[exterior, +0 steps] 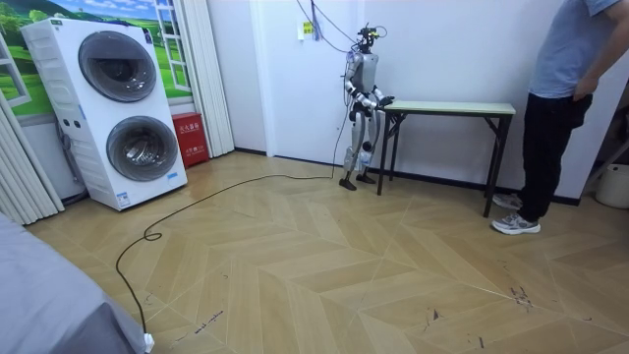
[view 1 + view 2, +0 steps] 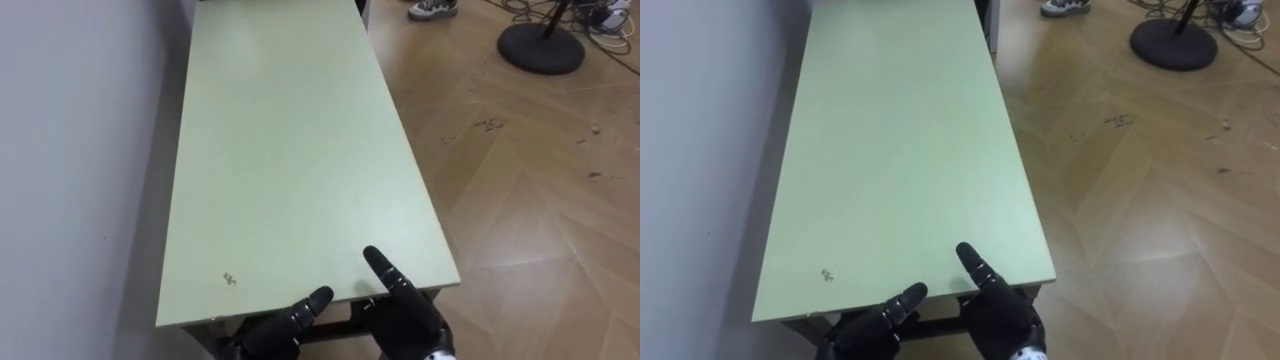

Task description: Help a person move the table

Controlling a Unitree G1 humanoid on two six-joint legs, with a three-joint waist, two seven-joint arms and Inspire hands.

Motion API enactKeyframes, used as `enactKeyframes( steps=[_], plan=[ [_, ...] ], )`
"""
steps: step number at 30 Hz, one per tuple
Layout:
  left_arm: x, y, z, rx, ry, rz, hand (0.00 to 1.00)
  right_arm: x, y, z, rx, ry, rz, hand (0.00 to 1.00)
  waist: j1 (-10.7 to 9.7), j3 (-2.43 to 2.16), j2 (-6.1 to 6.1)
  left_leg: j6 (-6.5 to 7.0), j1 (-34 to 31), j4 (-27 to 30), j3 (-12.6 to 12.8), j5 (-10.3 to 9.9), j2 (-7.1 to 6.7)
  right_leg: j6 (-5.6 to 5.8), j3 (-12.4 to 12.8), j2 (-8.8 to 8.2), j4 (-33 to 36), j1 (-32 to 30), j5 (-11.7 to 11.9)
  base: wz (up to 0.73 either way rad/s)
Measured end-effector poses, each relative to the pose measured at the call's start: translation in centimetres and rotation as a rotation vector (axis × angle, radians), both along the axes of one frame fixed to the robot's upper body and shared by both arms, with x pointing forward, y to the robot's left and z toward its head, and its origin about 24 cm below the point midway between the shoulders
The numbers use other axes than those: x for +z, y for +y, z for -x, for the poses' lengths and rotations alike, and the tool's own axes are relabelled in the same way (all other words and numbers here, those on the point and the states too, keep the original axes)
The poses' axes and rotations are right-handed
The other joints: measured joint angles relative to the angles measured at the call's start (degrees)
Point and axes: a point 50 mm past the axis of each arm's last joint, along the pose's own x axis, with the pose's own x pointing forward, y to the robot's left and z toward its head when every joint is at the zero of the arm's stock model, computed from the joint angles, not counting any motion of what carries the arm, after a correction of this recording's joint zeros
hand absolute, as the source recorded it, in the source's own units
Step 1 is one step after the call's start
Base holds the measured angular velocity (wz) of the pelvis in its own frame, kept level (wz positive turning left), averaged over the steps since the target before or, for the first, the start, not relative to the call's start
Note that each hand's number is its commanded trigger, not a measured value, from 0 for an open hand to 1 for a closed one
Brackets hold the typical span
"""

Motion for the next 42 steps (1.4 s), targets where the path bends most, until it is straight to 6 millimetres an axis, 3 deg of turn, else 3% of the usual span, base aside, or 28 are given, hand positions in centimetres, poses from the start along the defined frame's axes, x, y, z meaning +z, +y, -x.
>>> enactKeyframes(
  steps=[10,16,20,28,34,42],
  plan=[
    [-0.5,0.3,0.5,-0.106,-0.018,-0.05,0.0,-1.3,-0.5,1.1,0.163,-0.015,0.154,0.0,-0.2,0.03,-0.33,-0.03,-0.6,-0.1,0.0,-0.1,0.04,0.0,-0.1,0.03,0.0,-0.1,0.0,0.0],
    [-0.9,1.2,1.1,-0.206,-0.028,-0.08,0.0,-1.4,-1.1,1.7,0.298,-0.073,0.224,0.0,-1.1,-0.49,-2.11,-0.1,-0.5,0.0,-0.1,-0.1,0.17,0.0,-0.1,0.16,-0.1,0.0,0.0,0.0],
    [-0.9,1.5,1.2,-0.246,-0.044,-0.09,0.0,-1.8,-1.2,2.4,0.415,-0.093,0.289,0.0,-1.3,-0.25,-2.79,-0.1,-0.6,0.1,0.0,-0.1,0.17,-0.01,-0.2,0.13,-0.1,0.0,0.0,0.0],
    [-1.0,2.0,1.7,-0.356,-0.057,-0.129,0.0,-2.6,-1.9,3.3,0.534,-0.071,0.351,0.0,-1.4,-0.16,-2.32,-0.14,-0.6,0.1,-0.1,-0.2,0.18,-0.02,-0.2,0.17,-0.3,-0.1,0.0,0.0],
    [-1.7,2.6,2.3,-0.427,-0.025,-0.213,0.0,-4.1,-4.0,4.3,0.563,0.042,0.458,0.0,-1.5,-0.57,-1.8,-0.19,-0.3,0.1,-0.2,-0.3,0.2,-0.02,-0.2,0.23,-0.3,0.5,0.0,0.01],
    [-3.9,4.5,3.4,-0.416,0.129,-0.466,0.0,-6.5,-6.1,6.1,0.551,0.284,0.654,0.0,-1.2,-0.26,-2.64,-0.39,1.0,-0.1,0.0,-0.4,0.35,-0.09,-0.1,0.45,-1.1,1.6,0.1,-0.01]
  ],
)
